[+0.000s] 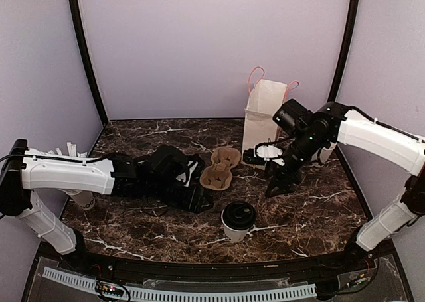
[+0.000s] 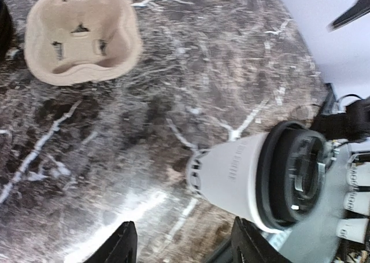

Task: Pack the takeout coffee

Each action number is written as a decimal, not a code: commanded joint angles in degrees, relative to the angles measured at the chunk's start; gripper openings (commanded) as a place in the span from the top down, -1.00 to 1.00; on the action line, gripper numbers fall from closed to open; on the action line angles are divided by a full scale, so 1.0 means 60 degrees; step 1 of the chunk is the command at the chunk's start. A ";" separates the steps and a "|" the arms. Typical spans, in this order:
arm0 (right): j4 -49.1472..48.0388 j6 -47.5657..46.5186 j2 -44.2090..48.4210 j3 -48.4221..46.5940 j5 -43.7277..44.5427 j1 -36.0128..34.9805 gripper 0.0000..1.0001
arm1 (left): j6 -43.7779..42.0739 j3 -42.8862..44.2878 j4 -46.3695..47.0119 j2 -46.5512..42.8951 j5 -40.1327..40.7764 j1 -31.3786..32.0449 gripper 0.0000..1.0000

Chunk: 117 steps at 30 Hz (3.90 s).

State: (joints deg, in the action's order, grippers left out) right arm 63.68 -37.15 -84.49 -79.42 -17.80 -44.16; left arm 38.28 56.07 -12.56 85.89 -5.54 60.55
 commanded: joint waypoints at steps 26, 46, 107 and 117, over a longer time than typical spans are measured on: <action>-0.4025 0.2632 0.0396 0.2950 -0.1383 -0.0671 0.15 | 0.1333 -0.0330 0.1658 0.0169 -0.2496 0.0484 0.09; -0.3206 0.2382 0.0538 0.1902 -0.0926 -0.1081 0.09 | 0.1447 -0.0558 0.1219 0.0452 -0.2137 0.0482 0.45; -0.3188 0.3393 -0.1357 0.3095 -0.5166 0.0805 0.13 | 0.2255 -0.0954 0.2366 0.0826 -0.2913 0.0276 0.29; -0.3100 0.3433 -0.2148 0.3117 -0.4962 0.0798 0.16 | 0.2924 -0.0895 0.1579 0.1813 -0.3508 -0.0157 0.33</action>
State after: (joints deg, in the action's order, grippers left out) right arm 46.39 -16.82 -93.97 -60.60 -49.74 -38.52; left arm 53.65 51.46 3.14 91.46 -29.19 60.27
